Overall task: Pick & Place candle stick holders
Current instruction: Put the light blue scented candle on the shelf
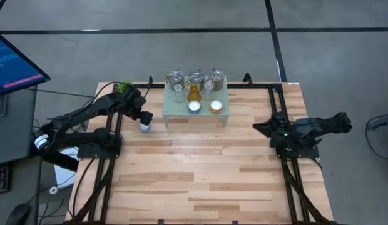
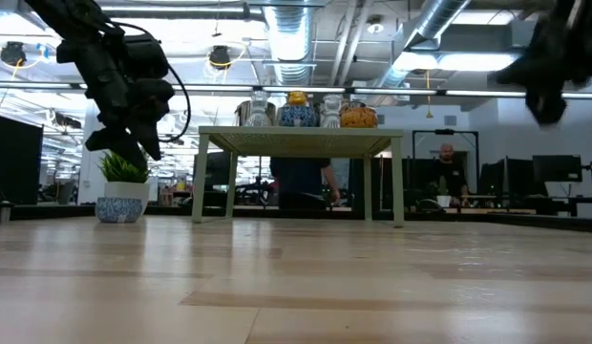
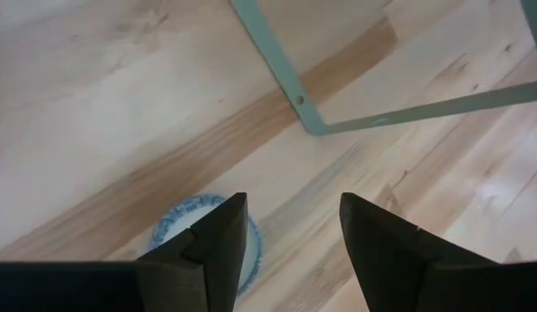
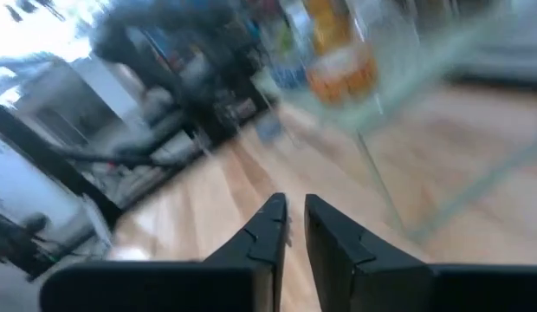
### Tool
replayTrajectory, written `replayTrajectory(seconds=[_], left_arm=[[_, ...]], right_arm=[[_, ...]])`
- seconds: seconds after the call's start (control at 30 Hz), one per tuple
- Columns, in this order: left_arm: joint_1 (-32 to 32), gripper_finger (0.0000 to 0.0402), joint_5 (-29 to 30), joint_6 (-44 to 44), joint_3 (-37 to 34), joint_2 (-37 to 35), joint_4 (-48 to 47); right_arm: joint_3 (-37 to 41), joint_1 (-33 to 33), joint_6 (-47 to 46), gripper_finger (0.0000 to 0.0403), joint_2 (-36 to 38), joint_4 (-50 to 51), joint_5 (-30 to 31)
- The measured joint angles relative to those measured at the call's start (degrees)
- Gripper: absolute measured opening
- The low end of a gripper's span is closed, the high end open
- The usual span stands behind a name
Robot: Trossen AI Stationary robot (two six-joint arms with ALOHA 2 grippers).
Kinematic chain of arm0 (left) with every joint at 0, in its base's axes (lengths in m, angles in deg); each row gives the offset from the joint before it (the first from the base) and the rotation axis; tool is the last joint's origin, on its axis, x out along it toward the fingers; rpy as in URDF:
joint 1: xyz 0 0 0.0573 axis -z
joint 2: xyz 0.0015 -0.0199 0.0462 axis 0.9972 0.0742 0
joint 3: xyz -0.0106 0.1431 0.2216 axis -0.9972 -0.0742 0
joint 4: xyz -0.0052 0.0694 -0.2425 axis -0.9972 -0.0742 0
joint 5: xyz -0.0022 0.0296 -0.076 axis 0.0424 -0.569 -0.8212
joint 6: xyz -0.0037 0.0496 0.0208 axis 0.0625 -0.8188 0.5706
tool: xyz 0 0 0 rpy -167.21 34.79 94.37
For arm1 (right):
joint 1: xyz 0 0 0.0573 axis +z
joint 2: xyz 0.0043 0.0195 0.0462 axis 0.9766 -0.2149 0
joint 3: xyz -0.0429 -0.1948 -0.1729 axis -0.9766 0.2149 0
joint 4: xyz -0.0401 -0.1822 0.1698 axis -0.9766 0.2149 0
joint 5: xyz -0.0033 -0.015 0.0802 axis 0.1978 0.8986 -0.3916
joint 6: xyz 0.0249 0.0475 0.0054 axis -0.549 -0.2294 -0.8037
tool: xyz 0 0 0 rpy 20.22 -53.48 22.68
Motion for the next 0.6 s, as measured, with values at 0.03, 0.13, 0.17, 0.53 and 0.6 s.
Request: replayTrajectory(seconds=[0.03, 0.13, 0.17, 0.53, 0.6], left_arm=[[-0.13, 0.0186, 0.01, -0.37, 0.0, 0.0, 0.02], [-0.39, 0.0186, 0.16, -1.43, -0.43, -0.02, -0.19], [-0.52, 0.0186, 0.19, -1.66, -1.14, -0.04, -0.1], [-0.64, 0.0186, 11.83, 4.74, -4.64, -0.04, 1.65], [-0.64, 0.0186, 12.57, 6.99, -5.56, -0.02, 1.11]], right_arm=[[1.97, 0.04, -1.18, 0.0036, 0.59, 0.33, -0.08], [5.48, 0.0, -1.9, 0.0025, 0.62, -5.62, 0.06], [6.42, 0.01, -1.94, 0.002, 0.58, -6.19, 0.1], [8.02, -0.02, -2.59, 0.0006, -0.15, -8.77, 0.94], [8.02, -0.02, -2.59, 0.0004, -0.16, -8.74, 0.94]])
